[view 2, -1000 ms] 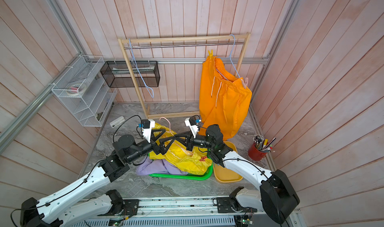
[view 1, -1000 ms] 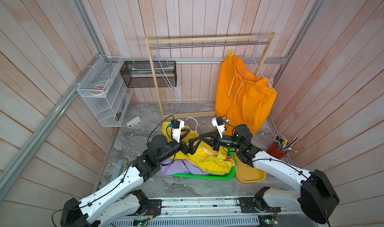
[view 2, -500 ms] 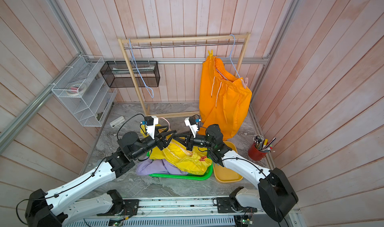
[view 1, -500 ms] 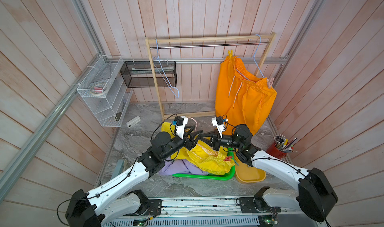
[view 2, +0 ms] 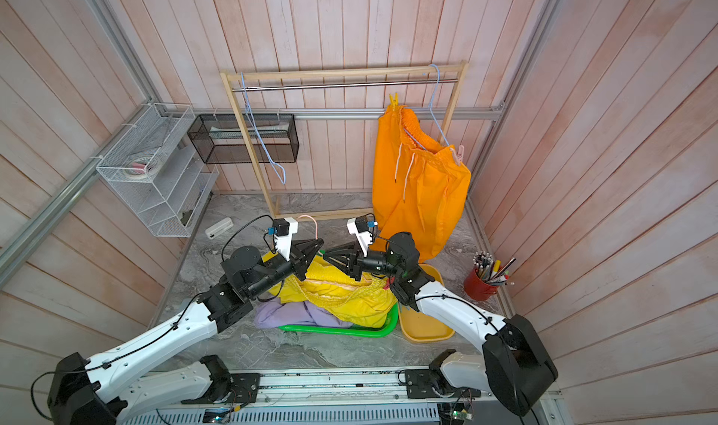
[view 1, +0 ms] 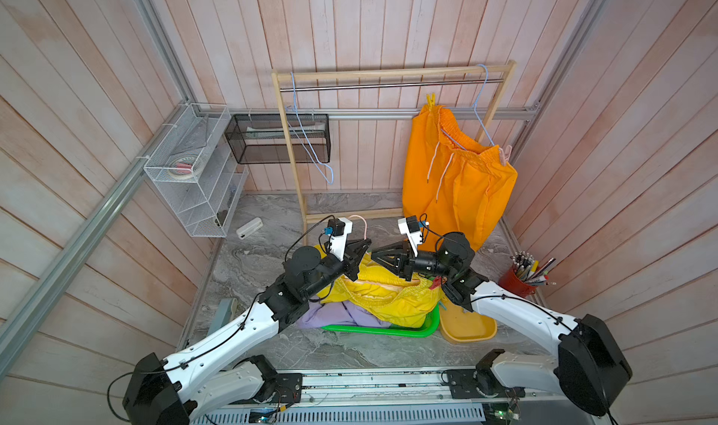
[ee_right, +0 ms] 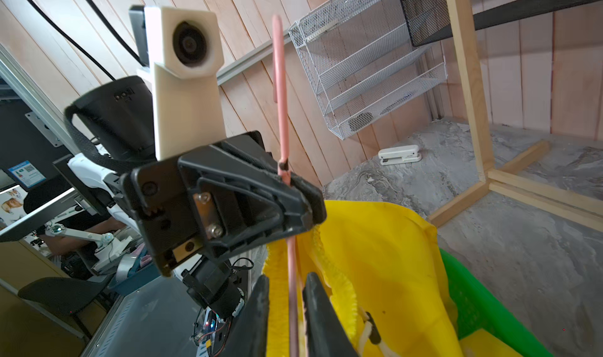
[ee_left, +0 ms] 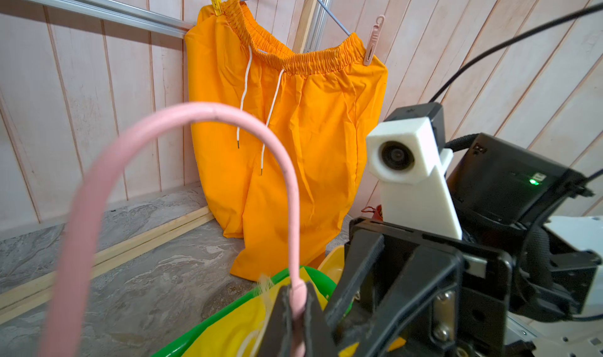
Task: Remove the clothespins securing shorts to the hanger
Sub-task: Pick up the hanger from the basket, then remove the clothespin from the hanger.
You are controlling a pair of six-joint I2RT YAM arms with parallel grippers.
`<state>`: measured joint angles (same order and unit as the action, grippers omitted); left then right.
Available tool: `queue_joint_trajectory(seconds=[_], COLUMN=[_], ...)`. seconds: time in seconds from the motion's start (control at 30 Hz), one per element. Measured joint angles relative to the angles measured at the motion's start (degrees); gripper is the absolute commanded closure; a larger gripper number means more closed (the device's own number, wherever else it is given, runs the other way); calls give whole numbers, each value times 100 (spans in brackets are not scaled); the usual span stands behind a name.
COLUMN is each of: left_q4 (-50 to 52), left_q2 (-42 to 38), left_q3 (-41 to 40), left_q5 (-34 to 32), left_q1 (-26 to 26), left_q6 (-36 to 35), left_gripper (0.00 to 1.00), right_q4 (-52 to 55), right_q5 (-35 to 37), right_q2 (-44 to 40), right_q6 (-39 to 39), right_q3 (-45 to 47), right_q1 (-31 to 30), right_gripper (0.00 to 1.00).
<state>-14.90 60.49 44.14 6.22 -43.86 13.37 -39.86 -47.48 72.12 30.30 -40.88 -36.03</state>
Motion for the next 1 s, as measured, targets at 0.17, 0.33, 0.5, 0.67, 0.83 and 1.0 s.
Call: queue_joint_trajectory(seconds=[0.17, 0.33, 0.5, 0.67, 0.83, 1.0], left_q4=[151, 439, 868, 1163, 1327, 1637], left_q2=[-302, -846, -968, -968, -973, -994], left_q3=[-22, -35, -35, -35, -33, -7], left_q5=[42, 90, 127, 245, 426, 706], left_q1=[-9, -9, 46, 103, 229, 431], left_q6=[-372, -894, -1224, -1364, -1427, -1482], left_gripper=[100, 100, 100, 100, 100, 100], right_q4=[459, 1322, 2216, 2929, 3366, 3165], right_q5=[125, 455, 651, 671, 658, 640], right_q2=[-564, -1816, -2743, -3335, -3630, -3985], right_q6=[-188, -603, -901, -1060, -1147, -918], right_q3=[0, -2, 52, 538, 1095, 1799], right_q1=[31, 332, 798, 1005, 1025, 1025], right_gripper=[60, 51, 48, 42, 41, 41])
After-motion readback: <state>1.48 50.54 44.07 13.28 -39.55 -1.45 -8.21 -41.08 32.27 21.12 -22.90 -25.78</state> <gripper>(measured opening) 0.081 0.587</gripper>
